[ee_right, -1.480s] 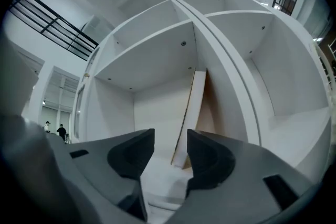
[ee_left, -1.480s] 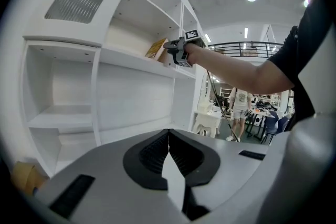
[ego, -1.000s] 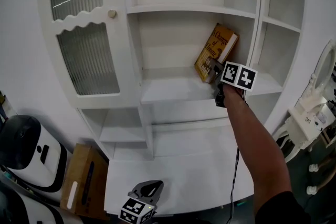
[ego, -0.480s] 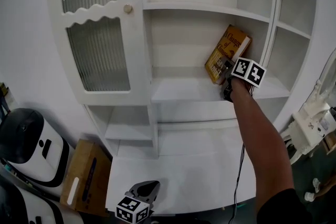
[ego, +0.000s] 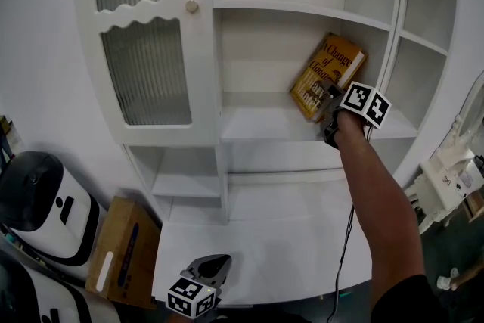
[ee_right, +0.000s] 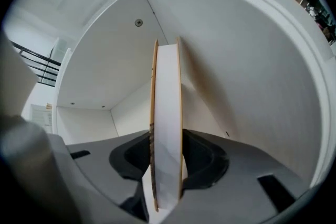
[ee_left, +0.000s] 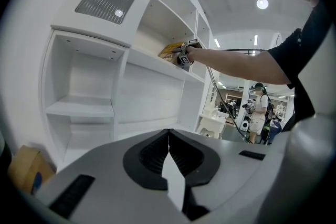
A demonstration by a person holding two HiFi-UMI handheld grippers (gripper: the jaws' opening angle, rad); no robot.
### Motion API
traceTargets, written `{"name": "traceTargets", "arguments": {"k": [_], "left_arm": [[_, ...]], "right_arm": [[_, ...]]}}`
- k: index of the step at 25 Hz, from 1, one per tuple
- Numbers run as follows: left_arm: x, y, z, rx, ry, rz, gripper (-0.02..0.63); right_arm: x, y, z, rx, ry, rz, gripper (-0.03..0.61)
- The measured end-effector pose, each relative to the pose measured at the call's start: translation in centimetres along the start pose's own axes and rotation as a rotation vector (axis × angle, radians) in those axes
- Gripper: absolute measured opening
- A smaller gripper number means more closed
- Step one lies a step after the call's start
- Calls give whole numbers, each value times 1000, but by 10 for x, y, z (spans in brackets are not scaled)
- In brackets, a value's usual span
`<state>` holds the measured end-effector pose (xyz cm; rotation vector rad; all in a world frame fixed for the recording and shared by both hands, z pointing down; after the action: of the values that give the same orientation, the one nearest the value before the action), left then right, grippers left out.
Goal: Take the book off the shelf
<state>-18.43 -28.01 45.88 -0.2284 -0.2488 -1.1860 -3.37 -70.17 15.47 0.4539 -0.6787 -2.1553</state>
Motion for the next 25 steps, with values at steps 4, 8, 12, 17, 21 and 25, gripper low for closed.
{"name": "traceTargets", "arguments": {"k": [4,8,12,17,21,25], "left_arm": [[0,1,0,6,8,4,11],[2,4,2,6,14,11,11],[7,6,1,1,19,23,11],[16,8,-5,9,22,21,11],[25,10,-14,29,24,30,11],[34,15,-22,42,30,44,11]], "right_arm": [[-18,-17,2,1,-7,-64,163],[-43,-33,9,10,-28,-133,163],[-71,-47,14,54,-43,-214,163],[-119,-61,24,73,-85,-312,163],[-153,-57,33,65,-121,-353,163],[-181,-60,40,64,-153,-430,163]]}}
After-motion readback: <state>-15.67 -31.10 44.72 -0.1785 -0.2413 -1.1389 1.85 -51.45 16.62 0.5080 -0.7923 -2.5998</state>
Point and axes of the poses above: the fingertips, and each gripper's own axes: x forward along the fingers, y to its right, z out of its underside, the point moved 2 cm from there along -x, backward along the fingers, and after that the axes turned 8 degrees about x, right-handed, at the moved point
